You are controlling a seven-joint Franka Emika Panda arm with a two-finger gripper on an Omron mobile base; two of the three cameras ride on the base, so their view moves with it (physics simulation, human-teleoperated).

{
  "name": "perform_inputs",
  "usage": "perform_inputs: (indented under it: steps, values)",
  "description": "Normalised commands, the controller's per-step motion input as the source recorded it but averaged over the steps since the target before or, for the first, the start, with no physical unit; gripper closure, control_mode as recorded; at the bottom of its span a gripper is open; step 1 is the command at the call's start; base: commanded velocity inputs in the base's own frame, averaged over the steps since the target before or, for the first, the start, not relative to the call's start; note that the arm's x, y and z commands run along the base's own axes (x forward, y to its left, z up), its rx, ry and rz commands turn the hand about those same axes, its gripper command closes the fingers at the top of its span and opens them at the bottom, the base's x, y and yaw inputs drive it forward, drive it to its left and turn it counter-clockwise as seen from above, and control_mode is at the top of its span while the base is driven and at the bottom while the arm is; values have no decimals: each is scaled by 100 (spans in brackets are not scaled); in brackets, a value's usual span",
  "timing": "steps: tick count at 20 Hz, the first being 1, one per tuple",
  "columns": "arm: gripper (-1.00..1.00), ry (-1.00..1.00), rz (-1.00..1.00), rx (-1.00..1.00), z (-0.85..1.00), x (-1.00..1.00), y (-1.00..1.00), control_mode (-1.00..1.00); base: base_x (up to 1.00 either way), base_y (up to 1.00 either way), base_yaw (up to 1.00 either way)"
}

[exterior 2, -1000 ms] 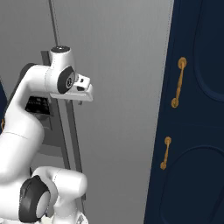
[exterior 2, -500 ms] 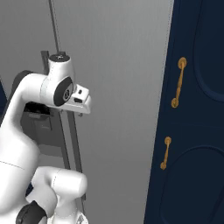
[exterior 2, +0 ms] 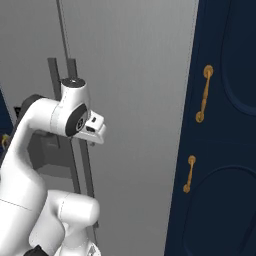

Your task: Grab a lemon wedge from the fridge and one ice cube from the ice bowl, and put them in the glass of lemonade.

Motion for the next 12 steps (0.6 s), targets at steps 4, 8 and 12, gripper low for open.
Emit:
perform_inputs:
  steps: [4,8,12]
  values:
    - [-100,0,0,0,0,0,0,100,-96,0,0]
    - [-100,0,0,0,0,0,0,100,-89,0,0]
    - [-100,0,0,0,0,0,0,100,-60,0,0]
